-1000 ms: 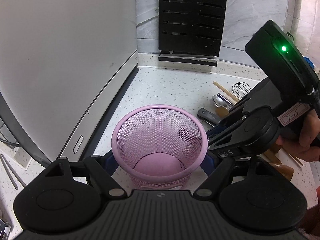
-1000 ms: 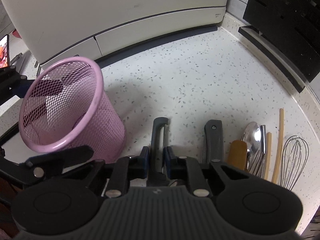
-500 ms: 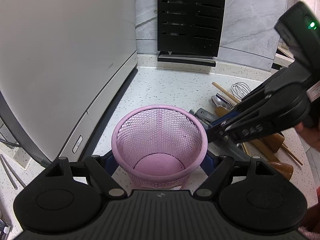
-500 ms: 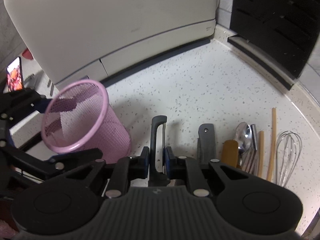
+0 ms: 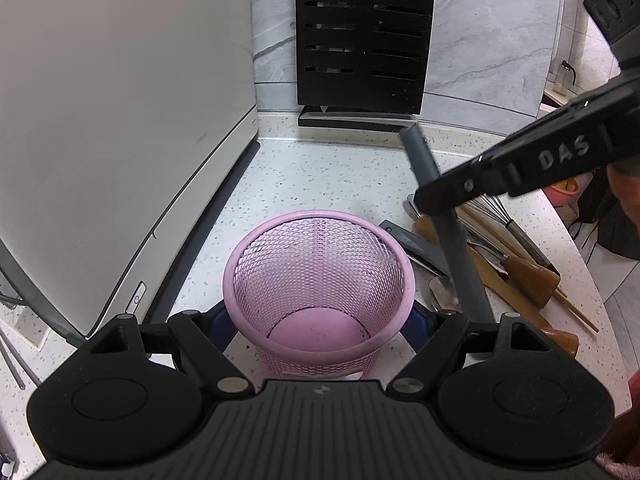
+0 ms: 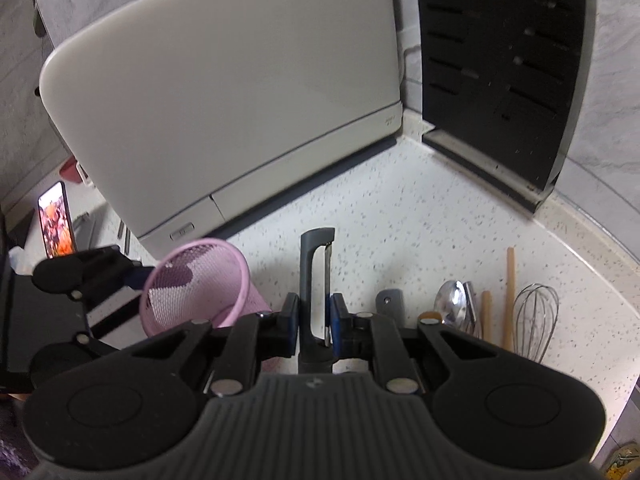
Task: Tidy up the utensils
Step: 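Grasp the grey-handled peeler with the right gripper and lift it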
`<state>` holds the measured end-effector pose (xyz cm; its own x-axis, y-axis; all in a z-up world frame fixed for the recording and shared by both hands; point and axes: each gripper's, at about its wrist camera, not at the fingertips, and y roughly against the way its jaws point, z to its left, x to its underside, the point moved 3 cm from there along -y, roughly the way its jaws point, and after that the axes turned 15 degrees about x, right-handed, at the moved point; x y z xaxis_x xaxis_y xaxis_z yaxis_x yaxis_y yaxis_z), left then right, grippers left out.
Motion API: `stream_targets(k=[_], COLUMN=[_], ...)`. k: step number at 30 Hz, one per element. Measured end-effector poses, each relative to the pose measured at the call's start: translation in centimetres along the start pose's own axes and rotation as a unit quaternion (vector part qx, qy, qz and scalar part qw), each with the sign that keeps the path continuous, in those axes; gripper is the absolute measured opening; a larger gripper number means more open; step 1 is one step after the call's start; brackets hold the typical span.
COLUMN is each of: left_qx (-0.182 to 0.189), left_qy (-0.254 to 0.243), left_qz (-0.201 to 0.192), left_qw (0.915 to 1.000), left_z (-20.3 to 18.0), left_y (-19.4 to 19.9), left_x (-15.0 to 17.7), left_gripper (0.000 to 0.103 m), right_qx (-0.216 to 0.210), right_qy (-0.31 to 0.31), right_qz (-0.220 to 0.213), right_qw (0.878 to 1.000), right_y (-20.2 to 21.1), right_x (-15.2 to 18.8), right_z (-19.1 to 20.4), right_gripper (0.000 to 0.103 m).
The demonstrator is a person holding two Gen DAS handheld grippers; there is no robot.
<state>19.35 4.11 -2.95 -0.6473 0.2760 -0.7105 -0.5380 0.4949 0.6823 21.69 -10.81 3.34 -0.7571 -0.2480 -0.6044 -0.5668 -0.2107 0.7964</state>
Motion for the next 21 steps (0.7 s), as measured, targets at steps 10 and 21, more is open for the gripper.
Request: stream_targets(k=[10, 21], left_qx=[0.014, 0.025], left_qy=[-0.014, -0.023], left_qz=[0.006, 0.009], left_qw=[0.9998, 0.9994], left_z=[-1.1, -2.4], left_y=[-0.8, -1.7], left_x=[-0.4, -0.7], left_gripper=[0.093, 0.093], right_qx=[0.032, -0.03], right_qy=[-0.006, -0.031], right_qz=[-0.143, -0.217], right_qw=[0.989, 0.975], right_y=[7.2, 11.1], right_x=[-1.6, -2.9], right_z=[-0.5, 0.2], right_gripper=[0.014, 0.014])
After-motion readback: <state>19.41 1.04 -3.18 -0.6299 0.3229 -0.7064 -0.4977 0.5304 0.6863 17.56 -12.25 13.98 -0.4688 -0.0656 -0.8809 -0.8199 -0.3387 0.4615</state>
